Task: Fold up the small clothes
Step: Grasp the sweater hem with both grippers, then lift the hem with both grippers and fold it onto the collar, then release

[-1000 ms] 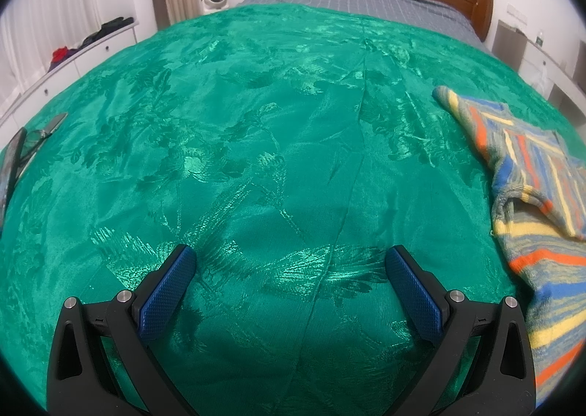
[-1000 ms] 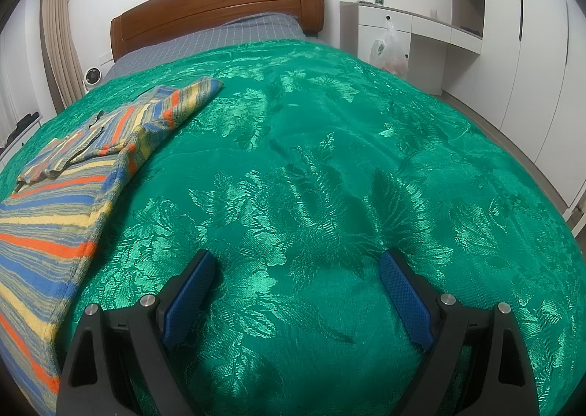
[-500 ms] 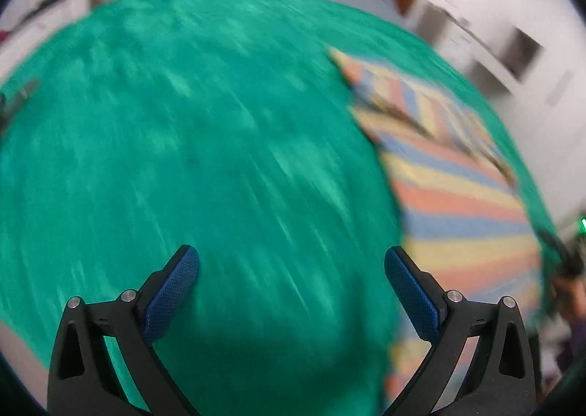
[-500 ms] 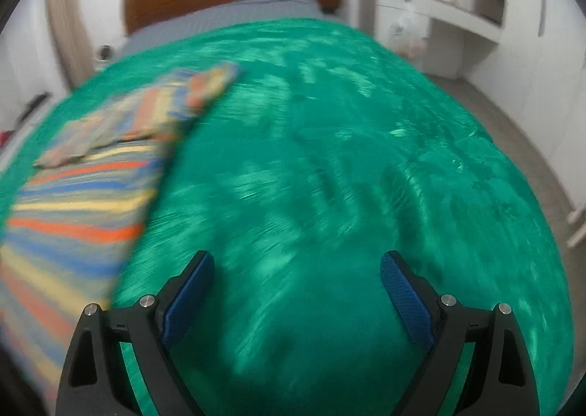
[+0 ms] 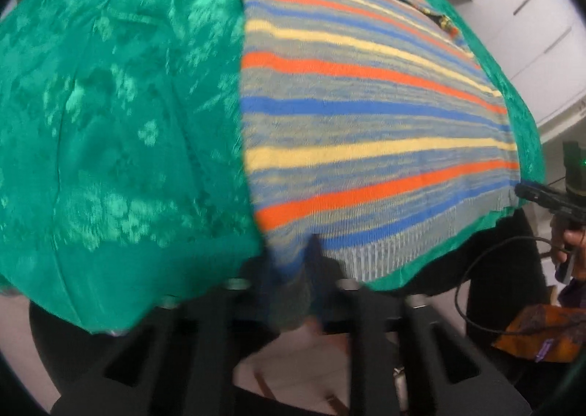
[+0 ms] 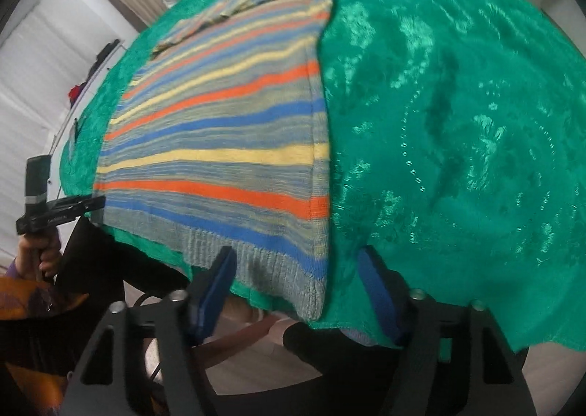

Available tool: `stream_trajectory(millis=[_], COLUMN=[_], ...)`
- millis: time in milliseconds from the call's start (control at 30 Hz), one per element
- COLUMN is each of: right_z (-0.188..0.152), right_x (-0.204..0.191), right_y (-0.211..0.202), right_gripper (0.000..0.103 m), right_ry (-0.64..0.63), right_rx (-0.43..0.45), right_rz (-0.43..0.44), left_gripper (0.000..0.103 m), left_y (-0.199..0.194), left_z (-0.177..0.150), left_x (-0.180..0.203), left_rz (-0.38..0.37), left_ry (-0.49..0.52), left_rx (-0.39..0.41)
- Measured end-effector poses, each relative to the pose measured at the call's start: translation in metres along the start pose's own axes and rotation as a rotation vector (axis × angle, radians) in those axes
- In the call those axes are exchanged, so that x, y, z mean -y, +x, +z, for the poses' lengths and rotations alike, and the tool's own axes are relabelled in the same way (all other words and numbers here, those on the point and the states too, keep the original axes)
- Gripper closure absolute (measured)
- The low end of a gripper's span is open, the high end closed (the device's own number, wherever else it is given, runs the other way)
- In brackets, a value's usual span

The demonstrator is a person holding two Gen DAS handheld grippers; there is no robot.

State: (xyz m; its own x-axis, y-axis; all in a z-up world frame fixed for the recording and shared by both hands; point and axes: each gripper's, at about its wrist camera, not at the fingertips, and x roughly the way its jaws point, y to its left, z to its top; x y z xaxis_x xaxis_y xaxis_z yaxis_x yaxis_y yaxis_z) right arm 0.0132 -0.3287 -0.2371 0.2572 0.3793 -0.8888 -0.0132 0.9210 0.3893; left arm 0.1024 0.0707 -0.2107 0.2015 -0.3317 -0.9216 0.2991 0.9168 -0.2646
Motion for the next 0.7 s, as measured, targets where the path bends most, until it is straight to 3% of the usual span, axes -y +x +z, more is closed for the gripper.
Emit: stream_trajectory(millis=[33, 67, 233, 367, 433, 533, 700], right_z=[0.001, 0.001, 0.011, 0.054, 0.087, 0.143, 0.24], right_x=[0.0, 0.002, -0.001, -0.003, -0.002, -0.001, 0.019], right_y=[0.002, 0.002, -0.031, -0.061, -0.068, -0.064, -0.031], right_gripper=[0.09, 0.098, 0.098, 0.098, 0.098, 0.098, 0.098], right_ry=[0.008, 0.02, 0.068, 0.09, 0.092, 0.081, 0.16], right_rx=[-0.025, -0.047, -0.026, 0.104, 0.172, 0.269, 0.343], right_rz=[0.018, 0.038, 0.172, 0.256, 0.276, 0.233, 0.205], left_gripper=[0.097, 0.098, 0.099, 0.099, 0.099, 0.099, 0.099], left_y=[-0.001, -0.003, -0.029, -0.06, -0.07, -0.073, -0.052], left_z=[-0.002, -0.003, 0.003, 0.038, 0.07, 0.132, 0.235], left_x=[-0.001, -0.003, -0.006, -0.013, -0.019, -0.029, -0.056], left_rz=[-0.02, -0.037, -0.173, -0.271, -0.296, -0.26, -0.213], left_ry=[-0.018, -0.031, -0.095, -0.131, -0.151, -0.149, -0.216], left_rx=[-0.005, -0.007, 0.002, 0.098, 0.154, 0.254, 0.317])
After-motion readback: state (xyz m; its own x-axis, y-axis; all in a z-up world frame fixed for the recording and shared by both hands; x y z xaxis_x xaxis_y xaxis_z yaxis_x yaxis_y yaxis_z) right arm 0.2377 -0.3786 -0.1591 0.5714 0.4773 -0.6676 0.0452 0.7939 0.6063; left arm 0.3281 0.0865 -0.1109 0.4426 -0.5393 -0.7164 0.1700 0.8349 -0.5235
